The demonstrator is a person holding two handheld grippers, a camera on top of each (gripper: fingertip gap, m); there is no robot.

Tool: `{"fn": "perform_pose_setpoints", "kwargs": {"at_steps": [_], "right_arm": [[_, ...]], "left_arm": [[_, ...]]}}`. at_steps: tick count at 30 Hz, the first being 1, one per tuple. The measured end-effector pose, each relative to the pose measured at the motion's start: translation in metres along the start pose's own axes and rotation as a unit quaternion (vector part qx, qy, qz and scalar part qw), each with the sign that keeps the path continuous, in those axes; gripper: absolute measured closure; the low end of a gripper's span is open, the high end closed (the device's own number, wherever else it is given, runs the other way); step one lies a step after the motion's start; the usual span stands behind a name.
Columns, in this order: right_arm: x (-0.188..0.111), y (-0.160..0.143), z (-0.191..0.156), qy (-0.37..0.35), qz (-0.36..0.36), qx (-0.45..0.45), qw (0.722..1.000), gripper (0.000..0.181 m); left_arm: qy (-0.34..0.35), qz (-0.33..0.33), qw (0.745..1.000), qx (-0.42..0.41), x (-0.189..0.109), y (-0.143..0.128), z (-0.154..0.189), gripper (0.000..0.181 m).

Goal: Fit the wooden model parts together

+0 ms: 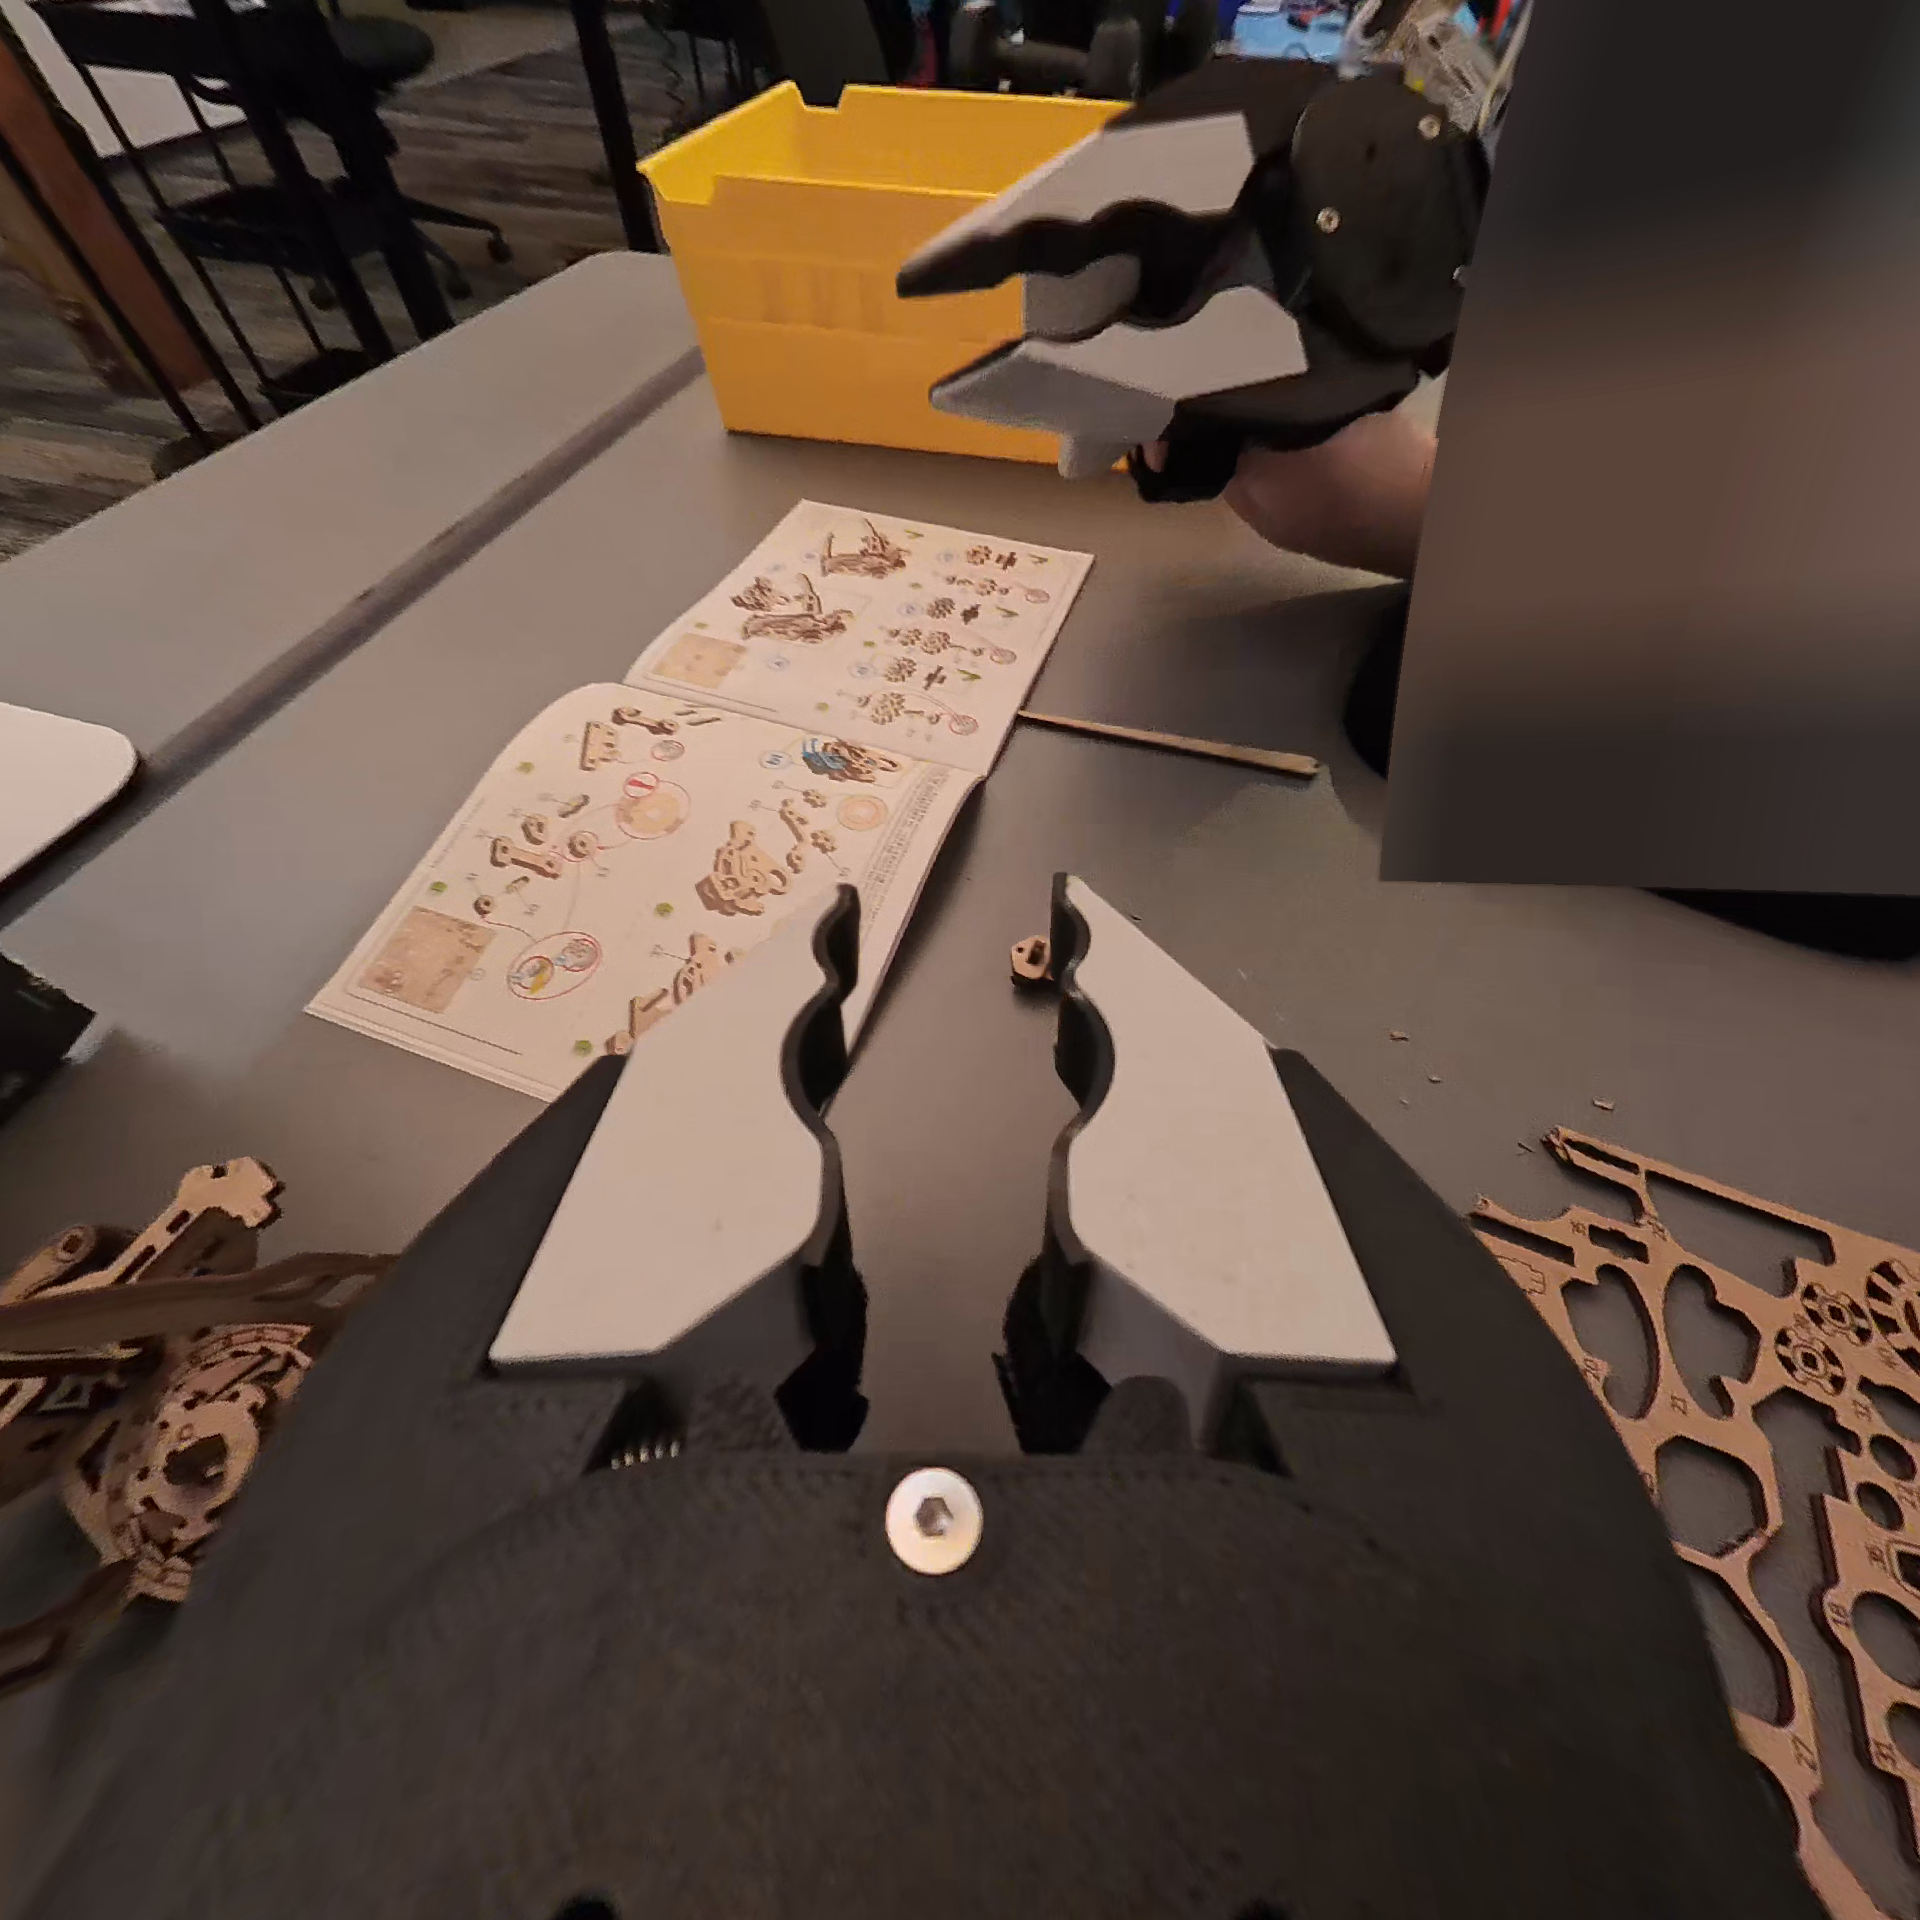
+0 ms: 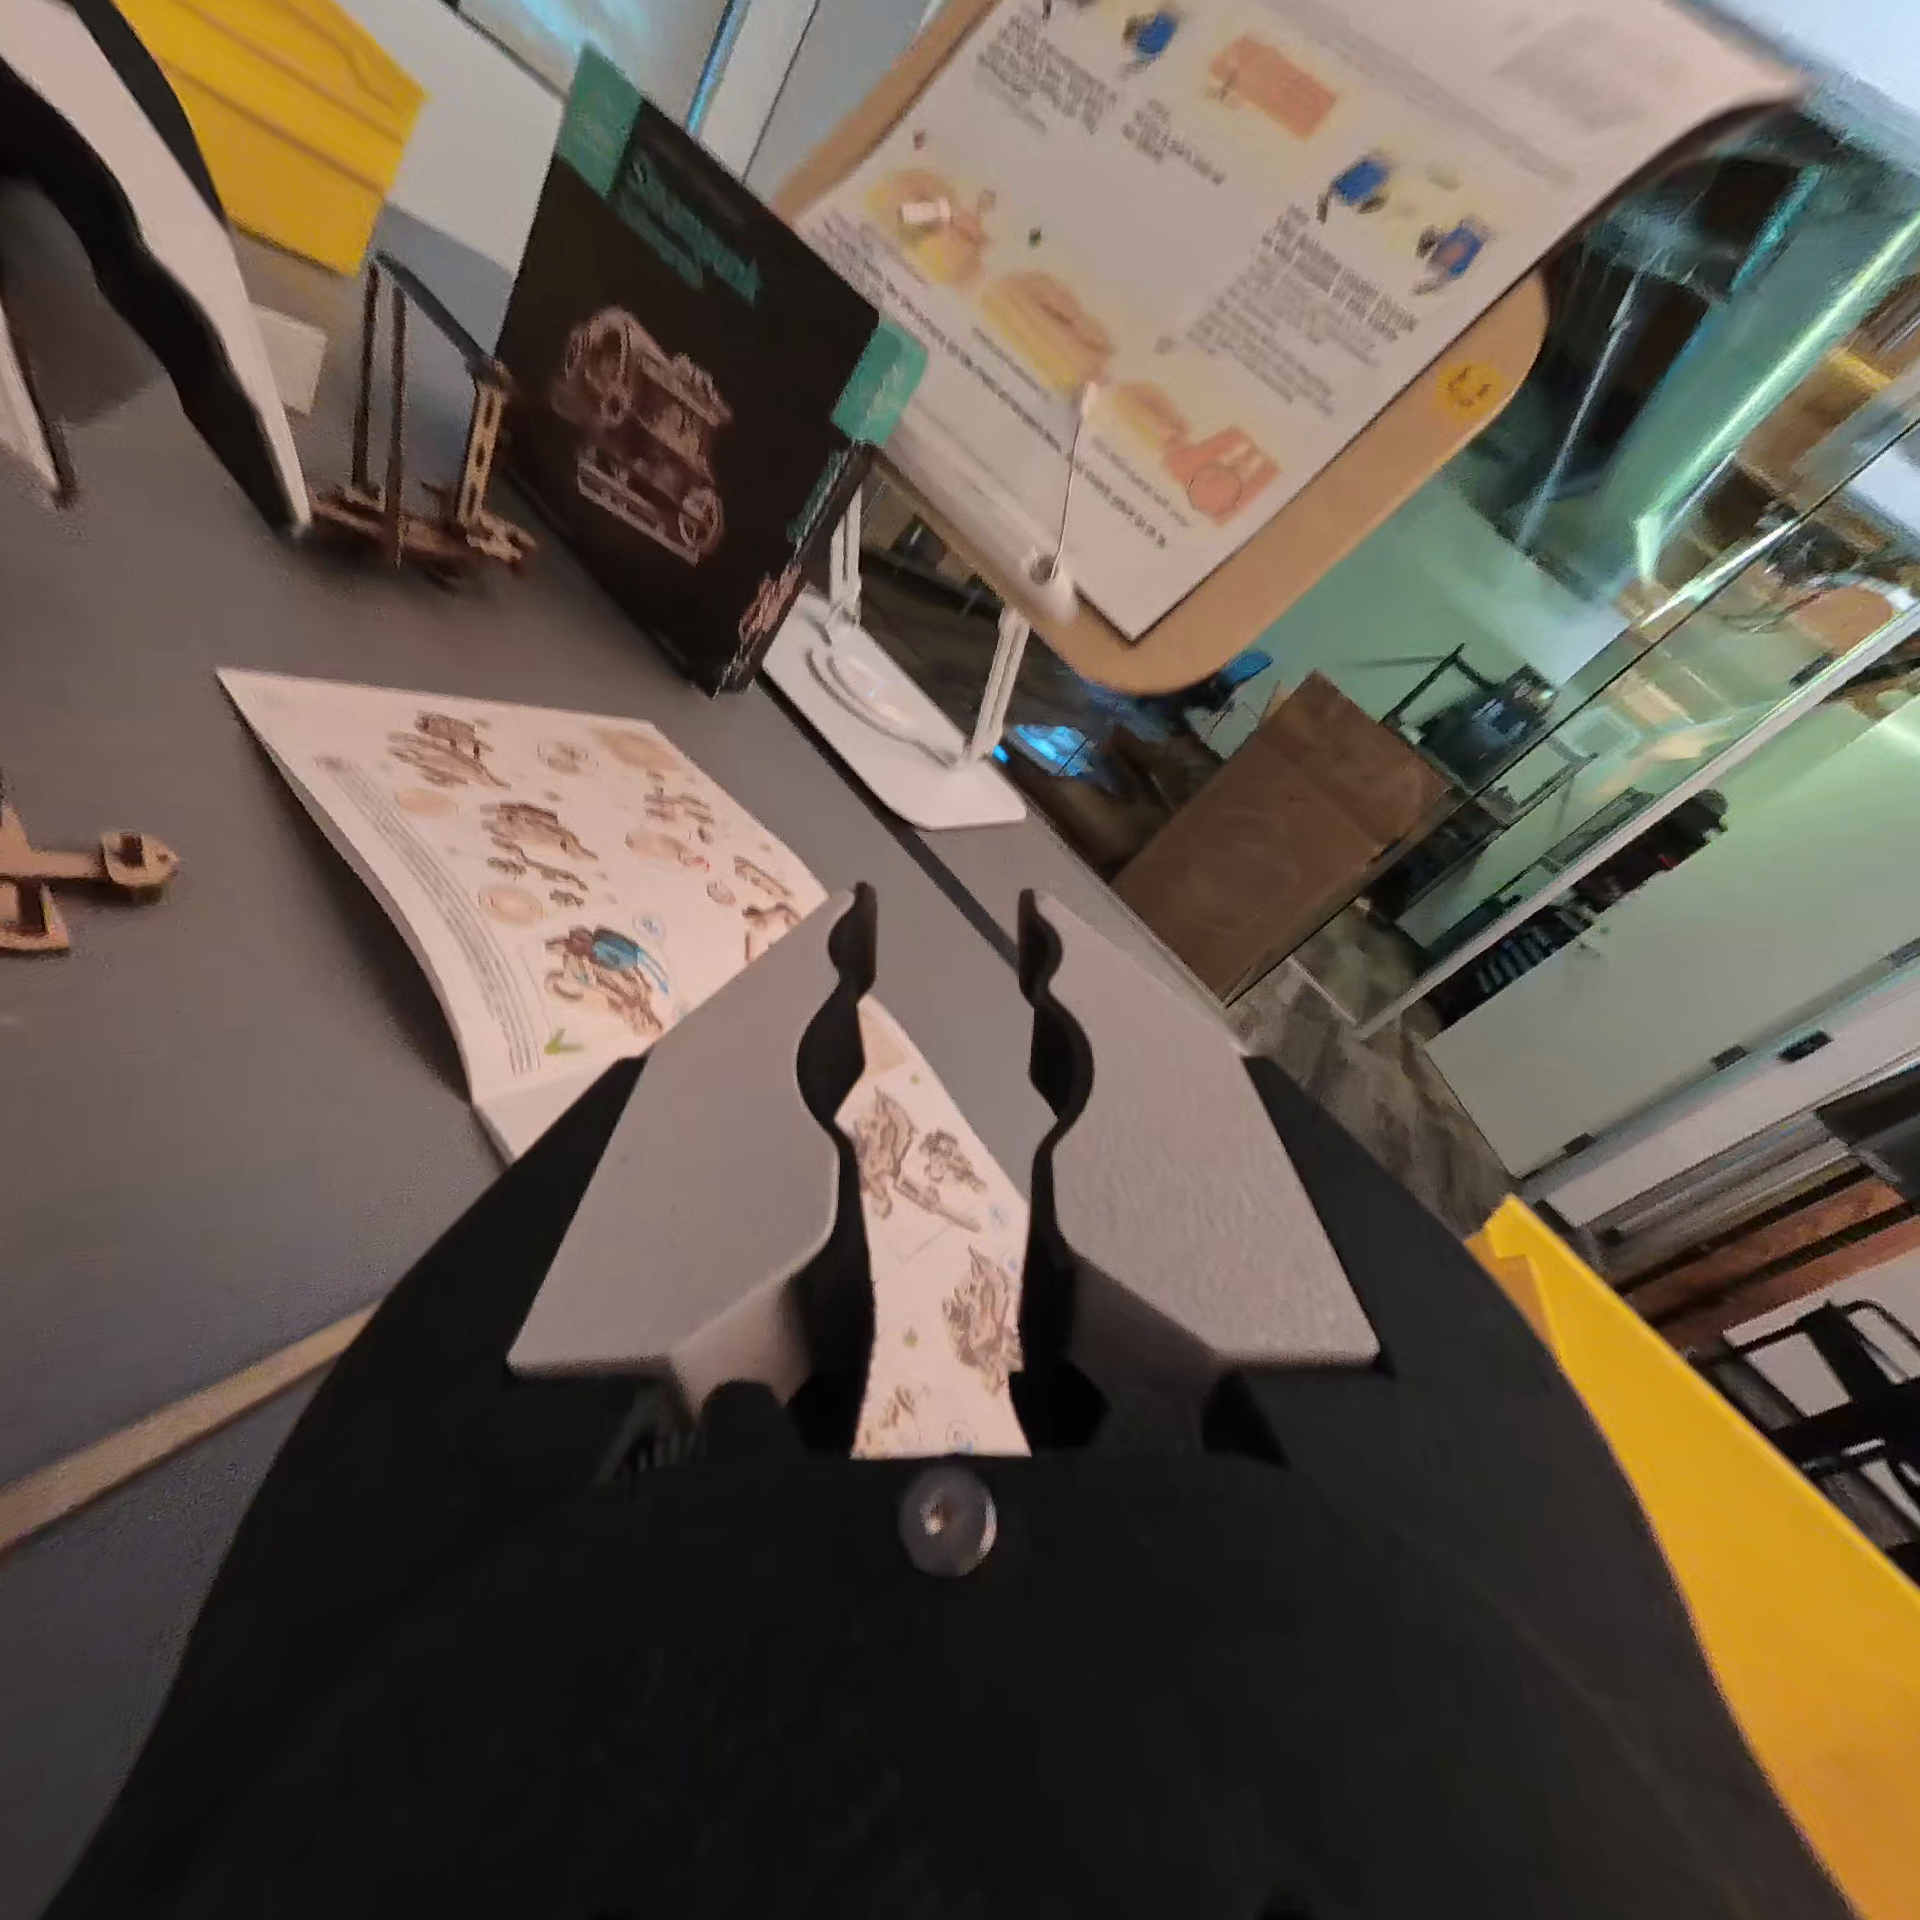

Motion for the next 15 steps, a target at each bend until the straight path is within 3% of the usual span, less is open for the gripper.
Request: {"fn": "perform_pose_setpoints", "kwargs": {"at_steps": [6, 15], "right_arm": [[0.007, -0.014, -0.002, 0.036, 0.001, 0.064, 0.997, 0.156], [0.01, -0.02, -0.007, 0.081, -0.005, 0.12, 0.989, 0.161]], "left_arm": [[0.025, -0.008, 1.0, 0.008, -0.003, -0.004, -0.01, 0.146], [0.009, -0.01, 1.0, -0.003, -0.002, -0.006, -0.009, 0.149]]}}
Point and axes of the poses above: each gripper's, where its closed fingertips meet, x out along the fingers, y out of its top, z = x × y across the jaws, the point moved 3 cm from there along -x, back along the fingers, and after that the axes turned 8 degrees about x, right-handed, at the moved point
